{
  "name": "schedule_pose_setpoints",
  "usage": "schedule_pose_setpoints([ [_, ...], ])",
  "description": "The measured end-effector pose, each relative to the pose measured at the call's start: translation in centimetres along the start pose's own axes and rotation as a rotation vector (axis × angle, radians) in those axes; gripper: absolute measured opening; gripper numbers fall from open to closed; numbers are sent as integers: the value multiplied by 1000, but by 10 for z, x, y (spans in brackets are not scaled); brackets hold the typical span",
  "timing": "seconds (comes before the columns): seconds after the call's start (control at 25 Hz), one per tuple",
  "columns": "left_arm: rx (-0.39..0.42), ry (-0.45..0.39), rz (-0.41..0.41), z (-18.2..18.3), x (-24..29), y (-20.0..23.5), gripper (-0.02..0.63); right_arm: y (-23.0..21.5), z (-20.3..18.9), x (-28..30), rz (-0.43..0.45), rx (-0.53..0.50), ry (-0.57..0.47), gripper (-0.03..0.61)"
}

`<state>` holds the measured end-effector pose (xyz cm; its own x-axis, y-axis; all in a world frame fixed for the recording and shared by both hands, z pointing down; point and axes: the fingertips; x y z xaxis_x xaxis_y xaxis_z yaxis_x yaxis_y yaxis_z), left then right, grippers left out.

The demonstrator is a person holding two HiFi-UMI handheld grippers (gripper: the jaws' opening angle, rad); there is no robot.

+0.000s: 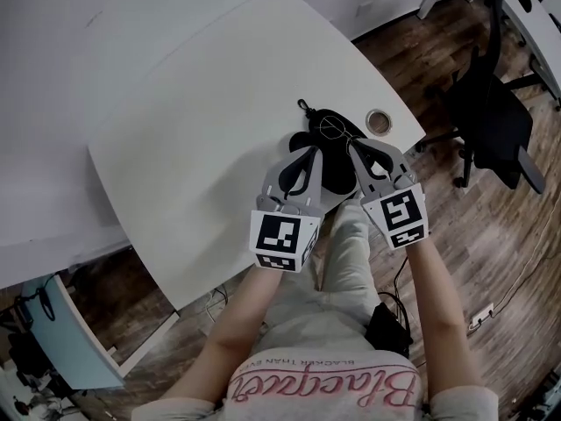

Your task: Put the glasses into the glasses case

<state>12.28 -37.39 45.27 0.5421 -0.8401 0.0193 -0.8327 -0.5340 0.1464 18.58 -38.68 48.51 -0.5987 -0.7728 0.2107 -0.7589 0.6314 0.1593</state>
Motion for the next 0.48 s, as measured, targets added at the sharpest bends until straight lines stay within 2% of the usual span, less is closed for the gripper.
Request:
schedule_pose_setpoints([
  [0.2, 19, -32, -23, 16, -14, -10, 6, 18, 36, -21, -29, 31, -97, 12],
  [0.48, 74, -106, -47, 58, -30, -20, 6, 37, 90, -48, -77, 27, -220, 12],
])
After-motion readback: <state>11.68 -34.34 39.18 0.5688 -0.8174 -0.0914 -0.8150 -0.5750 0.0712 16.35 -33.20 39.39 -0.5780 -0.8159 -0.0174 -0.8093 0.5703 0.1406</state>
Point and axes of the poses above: the fingertips, and each gripper's own axes: x forward along the fingers, y to its left, z out of its top, and after that the axes turned 13 degrees about -y, right-handed
